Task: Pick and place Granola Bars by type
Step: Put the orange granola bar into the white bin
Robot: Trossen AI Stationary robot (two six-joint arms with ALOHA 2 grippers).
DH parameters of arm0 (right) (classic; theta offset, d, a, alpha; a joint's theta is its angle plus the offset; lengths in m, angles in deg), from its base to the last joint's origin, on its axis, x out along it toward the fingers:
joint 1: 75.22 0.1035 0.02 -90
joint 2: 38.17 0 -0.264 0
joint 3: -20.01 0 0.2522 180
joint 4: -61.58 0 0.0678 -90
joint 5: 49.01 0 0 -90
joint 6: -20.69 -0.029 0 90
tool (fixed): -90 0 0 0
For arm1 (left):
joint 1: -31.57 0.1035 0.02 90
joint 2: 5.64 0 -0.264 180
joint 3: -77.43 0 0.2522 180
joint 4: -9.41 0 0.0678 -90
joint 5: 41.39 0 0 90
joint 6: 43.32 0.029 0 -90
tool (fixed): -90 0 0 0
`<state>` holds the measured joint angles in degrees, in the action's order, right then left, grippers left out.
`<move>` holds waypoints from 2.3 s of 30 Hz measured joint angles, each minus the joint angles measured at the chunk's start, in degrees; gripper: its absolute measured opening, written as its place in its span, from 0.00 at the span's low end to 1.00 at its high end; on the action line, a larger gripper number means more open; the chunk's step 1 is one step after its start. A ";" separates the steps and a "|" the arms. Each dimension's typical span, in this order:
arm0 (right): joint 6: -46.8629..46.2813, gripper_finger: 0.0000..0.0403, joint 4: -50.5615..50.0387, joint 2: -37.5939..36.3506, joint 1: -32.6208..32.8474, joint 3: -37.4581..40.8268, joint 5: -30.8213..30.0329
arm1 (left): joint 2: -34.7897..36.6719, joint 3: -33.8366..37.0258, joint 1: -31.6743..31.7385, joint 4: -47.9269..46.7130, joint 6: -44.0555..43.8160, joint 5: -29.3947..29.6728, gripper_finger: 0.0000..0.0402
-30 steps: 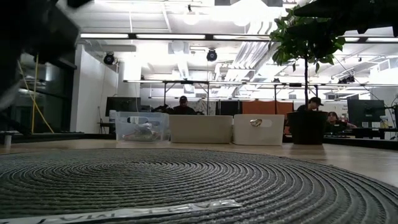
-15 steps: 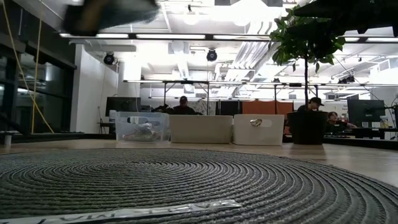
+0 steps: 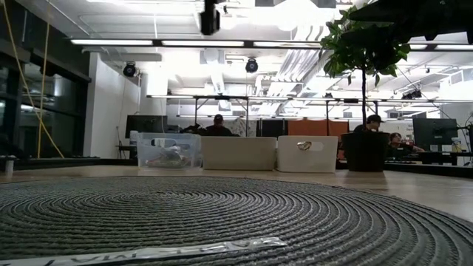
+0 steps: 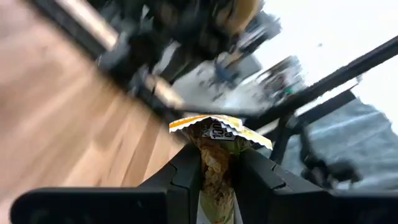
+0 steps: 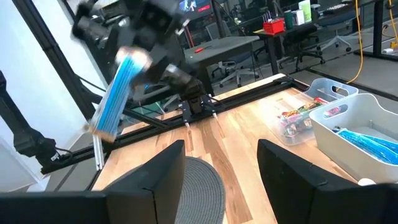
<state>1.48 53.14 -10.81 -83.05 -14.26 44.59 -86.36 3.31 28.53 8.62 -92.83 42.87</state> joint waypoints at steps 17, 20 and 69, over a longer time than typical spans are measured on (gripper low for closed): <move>0.03 0.46 0.00 0.00 0.01 0.00 -0.02 | -3.26 -2.99 25.11 13.02 -1.67 -23.55 0.18; -0.13 0.46 0.00 0.02 0.01 0.00 -0.02 | -7.50 -8.63 26.80 13.67 -1.22 -27.03 0.18; -0.13 0.46 0.02 0.00 0.01 0.00 -0.18 | -52.05 -62.74 28.98 -36.43 6.02 4.56 0.18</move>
<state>1.35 53.16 -10.81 -83.04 -14.26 44.41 -138.42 -59.42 57.51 -27.81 -86.81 47.42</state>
